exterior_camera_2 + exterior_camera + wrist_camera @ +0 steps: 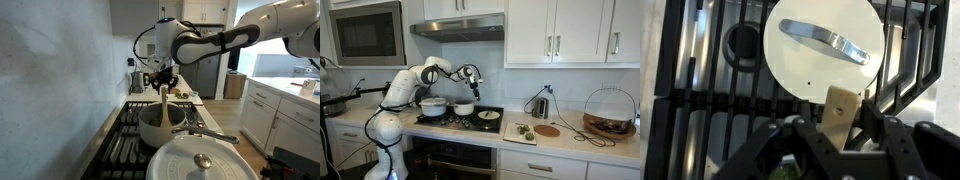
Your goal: Remove the wooden spatula from the chopping board, place the spatula in the open grey pot on the right side of the stove, stir the contents of the pot with the spatula, remove the spatula from the pot and put it on the chopping board
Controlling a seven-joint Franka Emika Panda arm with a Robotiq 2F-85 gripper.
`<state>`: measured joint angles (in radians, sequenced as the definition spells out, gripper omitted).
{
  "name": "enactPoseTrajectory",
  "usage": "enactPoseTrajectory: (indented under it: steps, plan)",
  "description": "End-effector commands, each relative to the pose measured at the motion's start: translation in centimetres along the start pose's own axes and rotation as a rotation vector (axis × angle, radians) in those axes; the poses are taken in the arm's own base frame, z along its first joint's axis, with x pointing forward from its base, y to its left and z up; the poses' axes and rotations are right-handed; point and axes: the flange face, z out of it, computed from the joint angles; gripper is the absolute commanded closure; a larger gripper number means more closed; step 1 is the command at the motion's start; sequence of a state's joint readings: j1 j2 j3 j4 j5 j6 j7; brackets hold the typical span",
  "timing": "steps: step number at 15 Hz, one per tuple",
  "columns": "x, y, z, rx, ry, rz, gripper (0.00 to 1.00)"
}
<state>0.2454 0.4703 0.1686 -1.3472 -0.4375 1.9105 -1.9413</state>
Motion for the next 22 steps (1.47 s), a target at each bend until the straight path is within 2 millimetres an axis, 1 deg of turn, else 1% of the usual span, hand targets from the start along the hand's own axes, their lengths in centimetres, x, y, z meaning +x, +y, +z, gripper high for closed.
enactPoseTrajectory:
  steps: [1,2,3,4,6,8,9,16,19,22]
  plan:
    - [-0.2,0.5,-0.6,-0.01,-0.041,-0.006,0.62]
    - [-0.3,0.5,-0.6,-0.01,-0.046,-0.007,0.58]
    - [-0.2,0.5,-0.6,-0.009,-0.048,-0.008,0.59]
    - [-0.2,0.6,-0.6,-0.009,-0.051,-0.009,0.66]
    - [-0.3,0.6,-0.6,-0.008,-0.055,-0.01,0.82]
    - [-0.4,0.6,-0.7,-0.014,-0.062,-0.005,0.95]
    - [-0.5,0.6,-0.8,-0.014,-0.063,-0.005,0.93]
    - [-0.3,0.7,-0.4,-0.011,-0.044,0.003,0.93]
    - [0.3,1.4,-0.8,-0.022,-0.038,0.0,0.93]
    - [1.3,2.4,-1.9,-0.046,-0.046,-0.017,0.93]
